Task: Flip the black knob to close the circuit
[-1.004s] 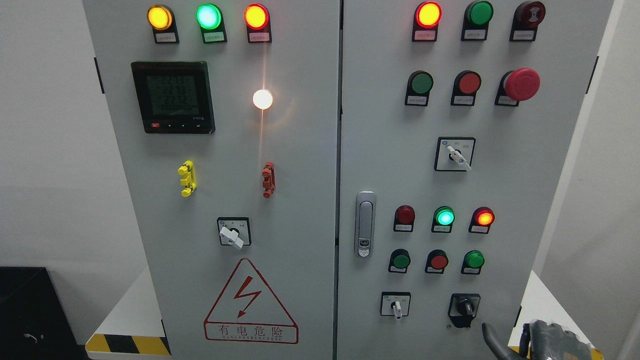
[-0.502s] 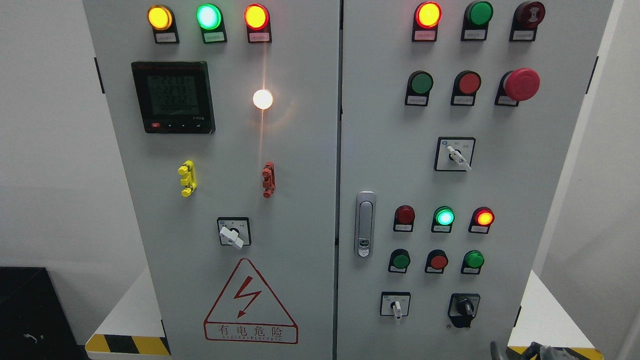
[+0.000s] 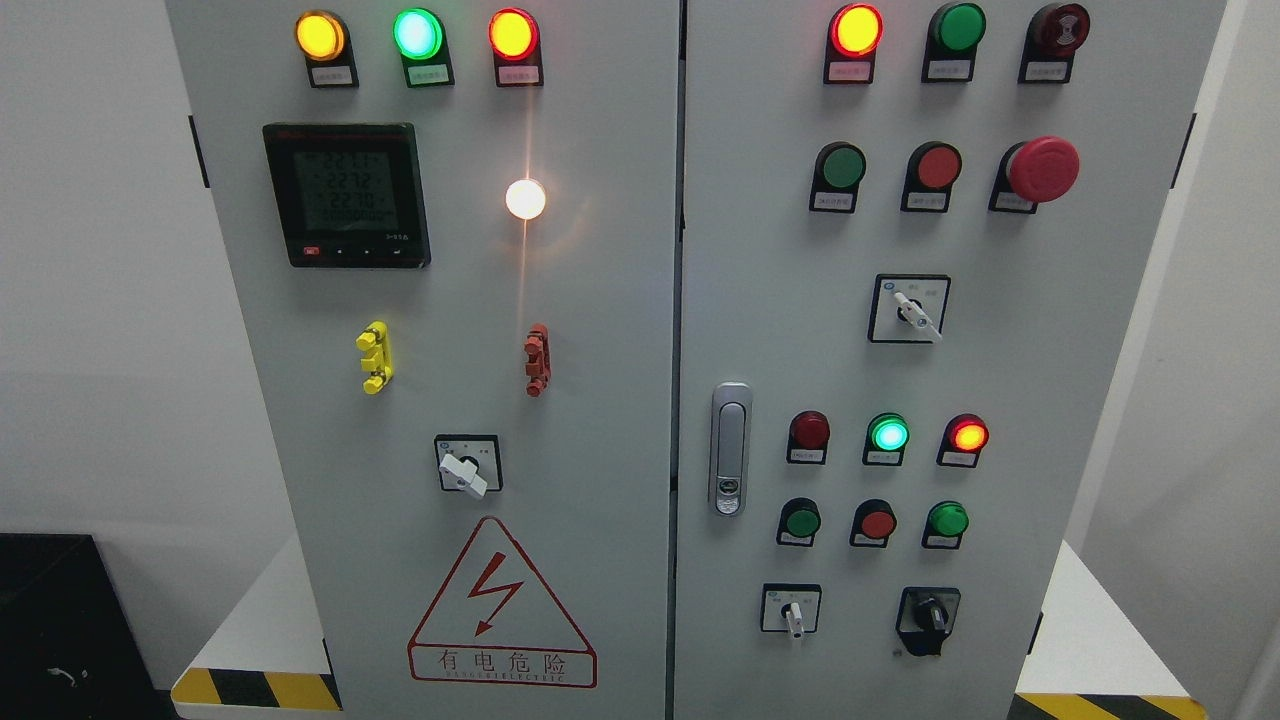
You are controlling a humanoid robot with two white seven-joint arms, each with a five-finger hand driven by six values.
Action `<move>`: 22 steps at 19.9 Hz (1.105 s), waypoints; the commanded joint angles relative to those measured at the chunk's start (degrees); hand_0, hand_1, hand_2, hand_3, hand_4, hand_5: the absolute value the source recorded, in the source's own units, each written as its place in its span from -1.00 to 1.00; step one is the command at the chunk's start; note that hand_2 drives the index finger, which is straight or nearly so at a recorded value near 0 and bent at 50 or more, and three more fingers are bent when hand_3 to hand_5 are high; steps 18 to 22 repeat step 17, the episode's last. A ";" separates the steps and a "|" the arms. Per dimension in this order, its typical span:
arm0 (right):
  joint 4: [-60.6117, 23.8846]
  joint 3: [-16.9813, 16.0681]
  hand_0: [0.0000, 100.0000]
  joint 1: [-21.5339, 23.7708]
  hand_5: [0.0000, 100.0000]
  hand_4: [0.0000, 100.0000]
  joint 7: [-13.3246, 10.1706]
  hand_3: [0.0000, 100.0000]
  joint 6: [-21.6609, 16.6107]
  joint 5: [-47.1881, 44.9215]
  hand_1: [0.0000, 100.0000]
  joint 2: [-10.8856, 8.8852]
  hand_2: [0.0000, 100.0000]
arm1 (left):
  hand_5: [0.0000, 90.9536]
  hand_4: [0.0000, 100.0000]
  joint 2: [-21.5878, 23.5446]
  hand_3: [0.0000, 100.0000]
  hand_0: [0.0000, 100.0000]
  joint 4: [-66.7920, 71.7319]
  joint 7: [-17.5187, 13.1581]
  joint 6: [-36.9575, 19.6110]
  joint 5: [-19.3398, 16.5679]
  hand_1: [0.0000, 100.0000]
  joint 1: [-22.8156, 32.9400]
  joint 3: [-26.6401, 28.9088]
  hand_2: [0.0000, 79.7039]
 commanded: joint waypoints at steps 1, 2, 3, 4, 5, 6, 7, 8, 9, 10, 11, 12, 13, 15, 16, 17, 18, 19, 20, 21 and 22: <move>-0.55 8.66 -1.00 7.20 -0.15 -0.19 -1.14 -0.20 -0.31 -9.23 -0.86 -0.08 -0.38 | -1.00 -1.00 0.00 -1.00 -0.76 -0.05 0.09 -0.04 0.00 0.11 0.00 -0.06 -1.00; -0.46 9.98 -1.00 8.35 -0.22 -0.25 -1.06 -0.24 -0.40 -13.26 -0.85 -0.08 -0.42 | -1.00 -1.00 0.00 -1.00 -0.76 -0.05 0.09 -0.04 0.00 0.11 0.00 0.03 -1.00; -0.55 11.38 -1.00 9.66 -0.30 -0.32 -0.97 -0.28 -0.40 -18.52 -0.84 -0.17 -0.45 | -1.00 -1.00 0.00 -1.00 -0.76 0.03 0.09 -0.04 0.00 0.11 0.00 0.03 -1.00; -0.46 12.70 -1.00 10.90 -0.33 -0.33 -0.97 -0.29 -0.40 -24.31 -0.84 -0.17 -0.46 | -1.00 -1.00 0.00 -1.00 -0.76 0.03 0.18 -0.04 0.00 0.11 0.00 0.03 -1.00; -0.38 13.76 -1.00 11.95 -0.38 -0.37 -0.88 -0.32 -0.40 -30.11 -0.83 -0.17 -0.48 | -1.00 -1.00 0.00 -1.00 -0.76 -0.05 0.09 -0.04 0.00 0.11 0.00 -0.06 -1.00; -0.20 14.64 -1.00 13.18 -0.43 -0.42 -0.79 -0.34 -0.49 -35.04 -0.82 -0.25 -0.49 | -1.00 -1.00 0.00 -1.00 -0.76 -0.05 0.09 -0.04 0.00 0.11 0.00 0.03 -1.00; 0.24 15.35 -1.00 14.41 -0.45 -0.43 -0.79 -0.35 -1.10 -38.75 -0.82 -0.34 -0.49 | -1.00 -1.00 0.00 -1.00 -0.76 -0.05 0.09 -0.04 0.00 0.11 0.00 0.03 -1.00; 1.02 15.96 -1.00 15.29 -0.46 -0.44 -0.79 -0.35 -2.85 -41.57 -0.81 -0.34 -0.49 | -1.00 -1.00 0.00 -1.00 -0.76 0.03 0.09 -0.04 0.00 0.11 0.00 0.03 -1.00; 2.77 16.58 -1.00 16.17 -0.46 -0.44 -0.79 -0.35 -5.73 -43.08 -0.80 -0.34 -0.49 | -1.00 -1.00 0.00 -1.00 -0.76 0.03 0.09 -0.04 0.00 0.11 0.00 -0.06 -1.00; 4.88 17.19 -1.00 16.96 -0.46 -0.45 -0.97 -0.35 -9.42 -43.44 -0.80 -0.43 -0.49 | -1.00 -1.00 0.00 -1.00 -0.76 -0.05 0.18 -0.04 0.00 0.11 0.00 -0.06 -1.00; 6.90 17.72 -1.00 17.49 -0.46 -0.44 -1.06 -0.35 -13.72 -43.44 -0.79 -0.69 -0.49 | -1.00 -1.00 0.00 -1.00 -0.76 0.03 0.09 -0.04 0.00 0.11 0.00 0.03 -1.00; 8.57 18.42 -1.00 17.93 -0.46 -0.42 -1.06 -0.33 -16.98 -43.44 -0.79 -0.69 -0.49 | -1.00 -1.00 0.00 -1.00 -0.76 0.03 0.09 -0.04 0.00 0.11 0.00 0.03 -1.00; 10.07 18.95 -1.00 18.03 -0.46 -0.42 -1.14 -0.33 -19.45 -43.53 -0.78 -0.69 -0.49 | -1.00 -1.00 0.00 -1.00 -0.76 -0.05 0.09 -0.04 0.00 0.11 0.00 0.03 -1.00; 11.22 19.48 -1.00 18.11 -0.45 -0.40 -1.14 -0.30 -20.88 -43.62 -0.77 -0.69 -0.49 | -1.00 -1.00 0.00 -1.00 -0.76 -0.05 0.09 -0.04 0.00 0.11 0.00 0.03 -1.00; 11.23 20.09 -1.00 18.20 -0.45 -0.39 -1.14 -0.29 -21.05 -43.62 -0.77 -0.69 -0.49 | -1.00 -1.00 0.00 -1.00 -0.76 0.03 0.09 -0.04 0.00 0.11 0.00 0.03 -1.00; 11.14 20.80 -1.00 18.46 -0.45 -0.39 -1.14 -0.29 -21.06 -43.53 -0.76 -0.69 -0.48 | -1.00 -1.00 0.00 -1.00 -0.76 0.03 0.09 -0.04 0.00 0.11 0.00 -0.06 -1.00; 11.14 20.80 -1.00 18.46 -0.45 -0.39 -1.14 -0.29 -21.06 -43.53 -0.76 -0.69 -0.48 | -1.00 -1.00 0.00 -1.00 -0.76 0.03 0.09 -0.04 0.00 0.11 0.00 -0.06 -1.00; 11.14 20.80 -1.00 18.46 -0.45 -0.39 -1.14 -0.29 -21.06 -43.53 -0.76 -0.69 -0.48 | -1.00 -1.00 0.00 -1.00 -0.76 0.03 0.09 -0.04 0.00 0.11 0.00 -0.06 -1.00; 11.14 20.80 -1.00 18.46 -0.45 -0.39 -1.14 -0.29 -21.06 -43.53 -0.76 -0.69 -0.48 | -1.00 -1.00 0.00 -1.00 -0.76 0.03 0.09 -0.04 0.00 0.11 0.00 -0.06 -1.00; 11.14 20.80 -1.00 18.46 -0.45 -0.39 -1.14 -0.29 -21.06 -43.53 -0.76 -0.69 -0.48 | -1.00 -1.00 0.00 -1.00 -0.76 0.03 0.09 -0.04 0.00 0.11 0.00 -0.06 -1.00; 11.14 20.80 -1.00 18.46 -0.45 -0.39 -1.14 -0.29 -21.06 -43.53 -0.76 -0.69 -0.48 | -1.00 -1.00 0.00 -1.00 -0.76 0.03 0.09 -0.04 0.00 0.11 0.00 -0.06 -1.00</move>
